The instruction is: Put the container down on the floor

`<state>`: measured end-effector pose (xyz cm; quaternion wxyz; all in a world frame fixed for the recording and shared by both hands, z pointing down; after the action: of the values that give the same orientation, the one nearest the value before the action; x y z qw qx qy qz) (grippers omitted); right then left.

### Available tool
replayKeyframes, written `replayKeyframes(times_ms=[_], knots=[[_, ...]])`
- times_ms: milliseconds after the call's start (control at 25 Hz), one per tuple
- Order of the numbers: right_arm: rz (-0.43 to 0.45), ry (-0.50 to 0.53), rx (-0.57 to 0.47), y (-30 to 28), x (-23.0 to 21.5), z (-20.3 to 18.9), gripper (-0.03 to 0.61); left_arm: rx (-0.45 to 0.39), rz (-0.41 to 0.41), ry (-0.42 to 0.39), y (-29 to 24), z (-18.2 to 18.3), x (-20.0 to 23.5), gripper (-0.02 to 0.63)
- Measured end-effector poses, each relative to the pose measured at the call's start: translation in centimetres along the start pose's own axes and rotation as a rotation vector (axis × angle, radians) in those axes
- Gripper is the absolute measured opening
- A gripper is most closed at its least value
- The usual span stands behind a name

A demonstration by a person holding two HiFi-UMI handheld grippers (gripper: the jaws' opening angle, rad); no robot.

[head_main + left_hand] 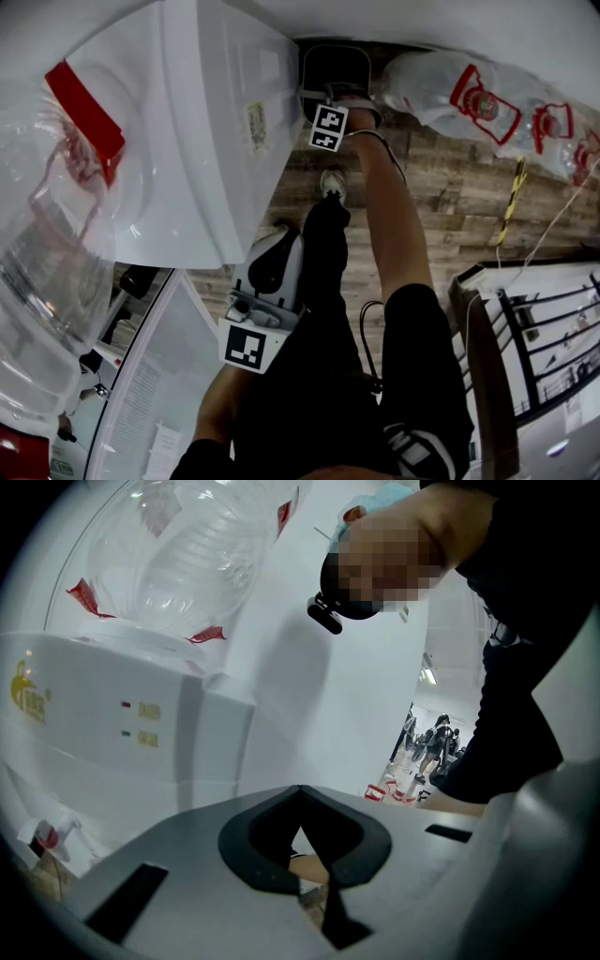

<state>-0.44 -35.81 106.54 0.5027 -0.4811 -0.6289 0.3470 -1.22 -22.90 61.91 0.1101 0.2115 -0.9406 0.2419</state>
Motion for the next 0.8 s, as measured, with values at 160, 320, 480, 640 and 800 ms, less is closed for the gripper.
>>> replayKeyframes(times_ms=[160,320,480,640,800], knots=[[0.004,-0.020,-0.021,0.4,-0.4,0.1,0.074,-0.004,0.006,0.003,0.2,0.1,0.2,0.031],[0.016,-0.031,-0.011,0.7,-0.7,-0.4,0.105,-0.008,0.007,0.012,0.7,-0.2,0.3,0.031],[0.014,-0.031,-0.011,1.7,-0.9,-0.9,0.117,-0.010,-0.004,0.006,1.2,-0.2,-0.1,0.031],[-0.005,-0.034,-0.010,3.3,-1.1,-1.2,0.129,-0.016,-0.014,0.007,2.1,0.2,-0.8,0.031],[-0.047,-0.036,-0.008,5.5,-1.4,-1.6,0.132,-0.032,-0.030,0.002,3.2,0.6,-1.7,0.031]])
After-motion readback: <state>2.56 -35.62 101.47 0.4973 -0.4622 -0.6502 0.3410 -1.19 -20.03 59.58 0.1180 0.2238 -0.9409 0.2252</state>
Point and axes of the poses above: the fingertips, and each gripper's own axes: y backward along the fingers, x to its left, z out of its top, the point moved 2 cm from there along y, backward along the fingers, and after that the axes turned 1 degree about -z, right-handed, at the moved point
